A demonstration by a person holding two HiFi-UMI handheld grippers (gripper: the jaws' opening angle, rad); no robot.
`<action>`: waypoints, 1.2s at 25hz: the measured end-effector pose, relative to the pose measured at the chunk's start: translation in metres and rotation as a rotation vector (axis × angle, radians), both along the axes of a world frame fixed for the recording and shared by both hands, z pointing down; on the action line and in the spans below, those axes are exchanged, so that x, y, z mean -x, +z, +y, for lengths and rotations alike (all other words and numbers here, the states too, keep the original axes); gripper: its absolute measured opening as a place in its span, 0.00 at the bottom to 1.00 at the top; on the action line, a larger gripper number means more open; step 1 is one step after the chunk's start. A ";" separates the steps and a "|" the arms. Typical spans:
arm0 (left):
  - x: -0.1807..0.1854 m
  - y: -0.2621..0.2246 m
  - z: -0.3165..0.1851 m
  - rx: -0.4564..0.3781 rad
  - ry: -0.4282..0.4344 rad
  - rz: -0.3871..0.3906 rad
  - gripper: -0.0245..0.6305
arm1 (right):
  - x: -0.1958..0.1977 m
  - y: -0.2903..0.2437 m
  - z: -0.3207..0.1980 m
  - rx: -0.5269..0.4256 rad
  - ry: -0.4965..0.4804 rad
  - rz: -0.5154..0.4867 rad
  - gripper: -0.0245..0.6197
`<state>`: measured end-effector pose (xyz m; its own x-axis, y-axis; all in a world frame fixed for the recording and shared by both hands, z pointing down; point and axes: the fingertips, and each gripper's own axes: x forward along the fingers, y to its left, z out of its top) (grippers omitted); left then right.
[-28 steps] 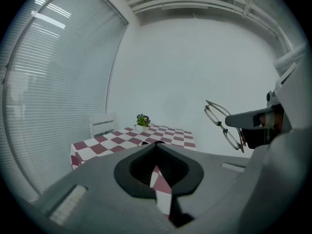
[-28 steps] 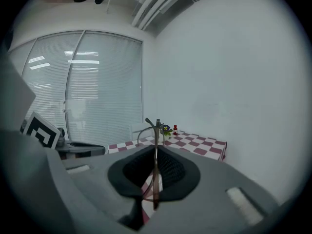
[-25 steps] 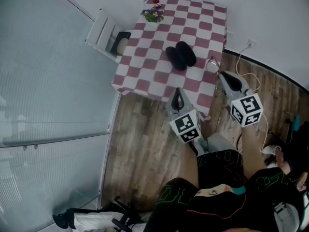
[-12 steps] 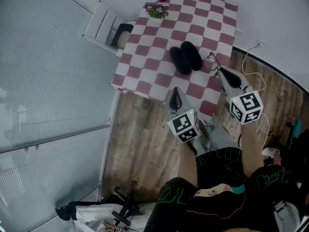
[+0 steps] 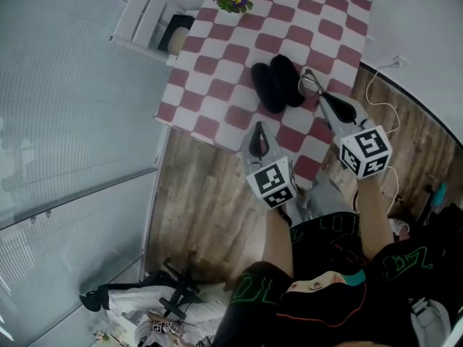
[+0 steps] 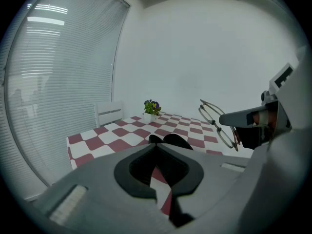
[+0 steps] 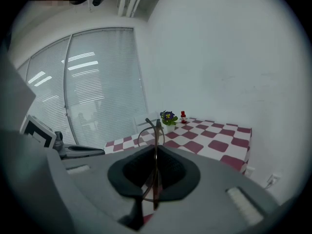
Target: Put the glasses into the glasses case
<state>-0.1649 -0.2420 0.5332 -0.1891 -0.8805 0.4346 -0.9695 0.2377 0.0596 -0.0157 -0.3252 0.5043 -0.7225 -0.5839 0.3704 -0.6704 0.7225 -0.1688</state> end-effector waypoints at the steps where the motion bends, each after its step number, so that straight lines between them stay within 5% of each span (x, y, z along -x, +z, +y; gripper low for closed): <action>1: 0.001 0.000 -0.003 0.004 -0.008 -0.006 0.05 | 0.003 0.000 -0.006 0.001 -0.010 -0.006 0.07; 18: 0.019 -0.015 -0.018 -0.021 -0.118 -0.043 0.05 | 0.061 -0.004 -0.041 -0.003 -0.176 -0.014 0.07; 30: 0.046 0.020 -0.042 0.020 -0.093 0.017 0.05 | 0.082 0.050 -0.057 0.085 -0.122 0.117 0.07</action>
